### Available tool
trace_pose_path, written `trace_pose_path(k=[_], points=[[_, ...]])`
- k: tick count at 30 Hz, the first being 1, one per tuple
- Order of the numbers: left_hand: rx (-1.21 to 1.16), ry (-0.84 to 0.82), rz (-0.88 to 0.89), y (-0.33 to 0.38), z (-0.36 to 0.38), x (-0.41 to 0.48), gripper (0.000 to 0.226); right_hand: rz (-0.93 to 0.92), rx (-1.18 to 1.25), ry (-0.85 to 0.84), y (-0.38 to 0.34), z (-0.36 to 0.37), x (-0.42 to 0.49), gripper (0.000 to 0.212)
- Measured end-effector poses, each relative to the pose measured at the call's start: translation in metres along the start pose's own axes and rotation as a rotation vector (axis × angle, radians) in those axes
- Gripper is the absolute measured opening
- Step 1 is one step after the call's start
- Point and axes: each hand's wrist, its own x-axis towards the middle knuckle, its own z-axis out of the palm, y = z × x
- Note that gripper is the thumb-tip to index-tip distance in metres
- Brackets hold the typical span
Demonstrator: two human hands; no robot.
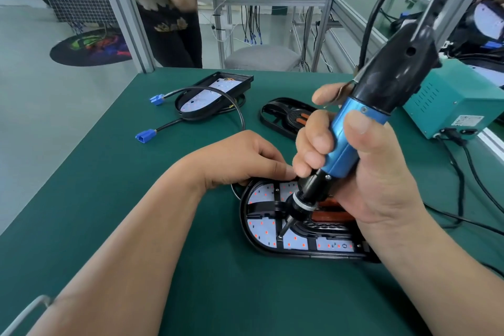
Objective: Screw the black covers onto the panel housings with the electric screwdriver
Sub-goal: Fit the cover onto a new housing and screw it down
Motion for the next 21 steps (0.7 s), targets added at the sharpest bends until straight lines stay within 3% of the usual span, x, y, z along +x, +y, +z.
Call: trace_pose_path(k=[7, 13, 17, 21], points=[[0.005, -0.015, -0.025, 0.0, -0.001, 0.0, 0.03, -0.086, 0.152, 0.307, -0.02, -0.018, 0.009, 0.046], [0.032, -0.033, -0.021, 0.001, 0.0, 0.0, 0.042, -0.003, 0.156, 0.602, -0.052, -0.072, 0.017, 0.042], [0.045, -0.04, -0.022, 0.001, 0.0, 0.001, 0.038, 0.162, -0.049, 0.697, -0.072, -0.108, 0.013, 0.026], [0.065, -0.047, -0.016, 0.001, -0.001, 0.0, 0.035, 0.2, -0.499, 0.721, -0.085, -0.134, 0.001, 0.021]])
